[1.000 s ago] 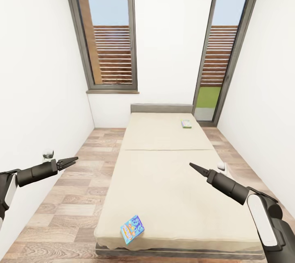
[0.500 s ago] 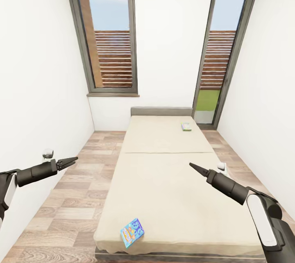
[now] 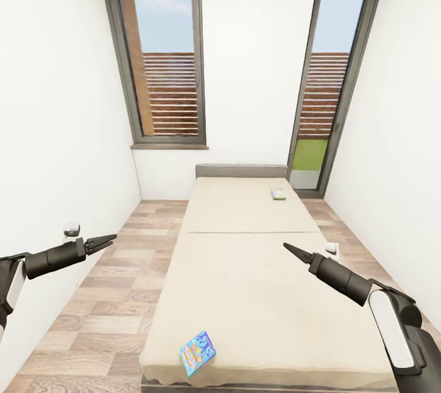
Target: Put all the toys in the child's room - the three board games (two on the bed and one on the table), the two jigsaw puzzles on the table, and the tennis ball on the table - inside the toy box on the table in the child's room.
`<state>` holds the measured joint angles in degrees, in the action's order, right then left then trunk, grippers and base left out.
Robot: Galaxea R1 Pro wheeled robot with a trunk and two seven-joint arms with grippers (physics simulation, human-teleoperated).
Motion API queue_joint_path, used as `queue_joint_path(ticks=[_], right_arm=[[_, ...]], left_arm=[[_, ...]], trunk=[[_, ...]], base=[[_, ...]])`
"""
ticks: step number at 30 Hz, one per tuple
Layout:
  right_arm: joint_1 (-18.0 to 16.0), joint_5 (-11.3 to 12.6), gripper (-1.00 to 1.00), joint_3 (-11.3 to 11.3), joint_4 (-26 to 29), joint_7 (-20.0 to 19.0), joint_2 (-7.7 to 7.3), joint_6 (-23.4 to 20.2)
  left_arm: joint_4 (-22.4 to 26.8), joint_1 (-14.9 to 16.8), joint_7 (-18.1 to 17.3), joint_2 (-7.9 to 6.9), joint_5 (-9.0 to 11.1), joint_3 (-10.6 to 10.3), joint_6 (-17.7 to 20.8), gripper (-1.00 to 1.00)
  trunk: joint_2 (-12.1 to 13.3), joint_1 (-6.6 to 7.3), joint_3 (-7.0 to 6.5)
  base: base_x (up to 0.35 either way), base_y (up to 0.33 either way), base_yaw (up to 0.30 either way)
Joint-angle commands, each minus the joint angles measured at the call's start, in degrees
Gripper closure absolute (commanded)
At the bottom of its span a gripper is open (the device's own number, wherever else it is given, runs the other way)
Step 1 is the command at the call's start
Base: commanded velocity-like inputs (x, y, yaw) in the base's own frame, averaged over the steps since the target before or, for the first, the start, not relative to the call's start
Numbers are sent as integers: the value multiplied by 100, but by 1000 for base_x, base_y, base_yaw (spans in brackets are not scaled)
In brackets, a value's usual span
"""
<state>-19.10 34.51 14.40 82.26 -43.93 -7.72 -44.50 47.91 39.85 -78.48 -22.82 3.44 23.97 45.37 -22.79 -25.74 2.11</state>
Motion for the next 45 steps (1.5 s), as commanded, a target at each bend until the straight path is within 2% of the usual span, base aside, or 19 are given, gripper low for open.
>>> queue_joint_path(ticks=[1,25,35,45], right_arm=[[-6,13,-100,5,1,-7,1,-33],[-6,19,-100,10,-182,-18,-24,95],[-6,20,-100,10,-196,-18,-29,99],[-6,14,-100,10,-200,4,-5,112]], left_arm=[[-1,5,-16,1,7,2,60,-100],[-1,5,-16,5,7,2,60,-100],[-1,5,-17,6,7,2,62,-100],[-1,5,-24,-15,7,5,61,-100]], trunk=[[-13,-4,4],[-13,-4,-225],[-13,-4,-312],[-13,-4,-322]], base=[[0,0,0],[0,4,0],[0,197,0],[0,182,0]])
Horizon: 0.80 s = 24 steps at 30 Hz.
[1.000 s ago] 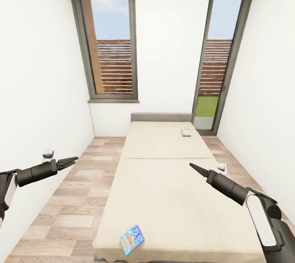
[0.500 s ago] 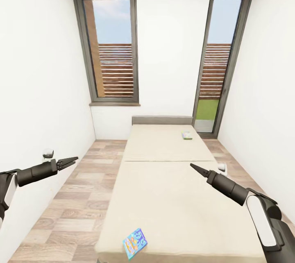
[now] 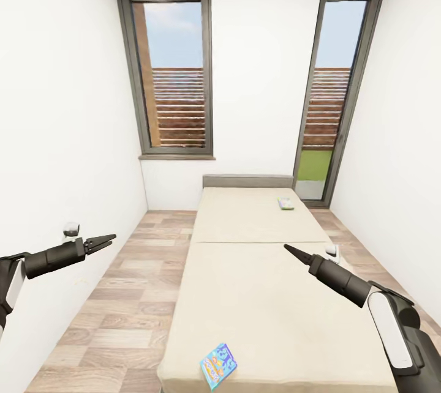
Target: Put all the toys in the child's room - the three board games (two on the bed and one on the table), the two jigsaw puzzles on the table, and the tennis ball on the table - inside the toy box on the table in the child's room.
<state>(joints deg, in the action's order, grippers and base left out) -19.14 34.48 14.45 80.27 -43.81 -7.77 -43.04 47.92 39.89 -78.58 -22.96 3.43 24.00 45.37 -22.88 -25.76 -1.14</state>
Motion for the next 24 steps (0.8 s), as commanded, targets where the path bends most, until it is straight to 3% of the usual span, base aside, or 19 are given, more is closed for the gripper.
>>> queue_joint_path(ticks=[1,24], right_arm=[[-2,20,-100,5,-3,-7,2,-24],[-2,22,-100,8,-91,-15,10,2]], left_arm=[[-2,2,-12,-9,9,4,60,-100],[-2,2,-42,-24,16,14,59,-100]], trunk=[[-4,-2,2],[-4,-2,2]], base=[[0,23,0],[-37,88,0]])
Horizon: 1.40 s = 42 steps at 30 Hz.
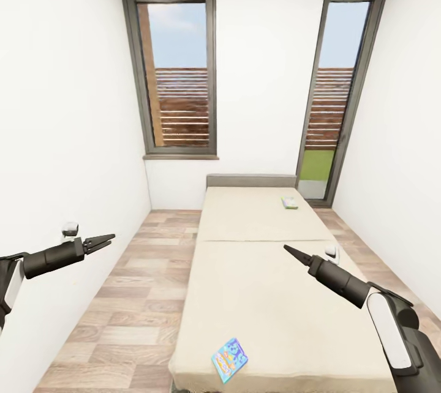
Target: Put all the toys in the child's room - the three board games (two on the bed and one on the table), the two jigsaw puzzles on the table, and the tennis ball on the table - inside the toy box on the table in the child's room.
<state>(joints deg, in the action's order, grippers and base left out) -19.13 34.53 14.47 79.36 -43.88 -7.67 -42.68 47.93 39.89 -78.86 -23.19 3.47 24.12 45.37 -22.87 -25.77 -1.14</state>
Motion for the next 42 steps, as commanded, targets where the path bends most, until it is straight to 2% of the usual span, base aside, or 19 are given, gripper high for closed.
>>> queue_joint_path(ticks=[1,13,42], right_arm=[[-3,17,-100,7,0,-7,0,-36],[-3,18,-100,10,0,-6,-2,-38],[-3,37,-100,14,-45,1,-25,-39]], left_arm=[[-3,1,-14,1,11,1,60,-100],[-3,1,-8,21,11,-4,57,-100],[-3,1,-24,42,24,-7,63,-100]], trunk=[[-5,-1,3],[-5,-1,3],[-5,-1,3]], base=[[-118,187,0],[-27,131,0],[-47,4,0]])
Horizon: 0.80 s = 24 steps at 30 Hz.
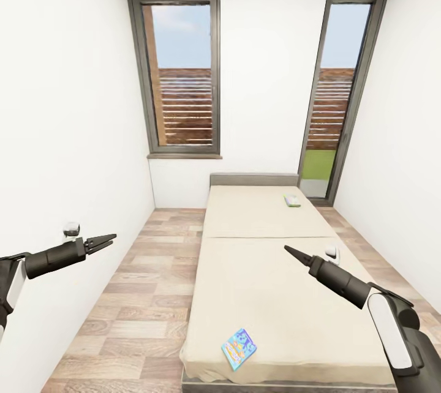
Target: Put all the toys in the child's room - the three board games (two on the bed and one on the table), the two jigsaw puzzles on the table, and the tennis ball on the table - inside the toy box on the table in the child's room.
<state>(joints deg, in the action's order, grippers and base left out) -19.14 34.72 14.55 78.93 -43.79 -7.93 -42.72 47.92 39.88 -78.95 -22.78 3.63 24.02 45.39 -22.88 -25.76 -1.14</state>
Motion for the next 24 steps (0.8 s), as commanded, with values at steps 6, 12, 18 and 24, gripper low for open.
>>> queue_joint_path(ticks=[6,12,18,24], right_arm=[[-2,11,-100,12,-127,110,31,-32],[-2,10,-100,-7,-480,708,52,-44],[-2,59,-100,-24,-487,1642,238,-22],[-2,96,-100,-30,-491,1819,491,23]], left_arm=[[0,2,1,16,6,5,86,-100],[1,2,21,19,6,13,135,-100],[-1,2,49,72,-6,11,167,-100],[-2,2,84,228,-11,-41,209,-100]], trunk=[[-4,-2,2],[-245,-134,110],[-486,-266,218],[-726,-398,326]], base=[[-1,0,0],[0,0,0],[0,0,0],[0,0,0]])
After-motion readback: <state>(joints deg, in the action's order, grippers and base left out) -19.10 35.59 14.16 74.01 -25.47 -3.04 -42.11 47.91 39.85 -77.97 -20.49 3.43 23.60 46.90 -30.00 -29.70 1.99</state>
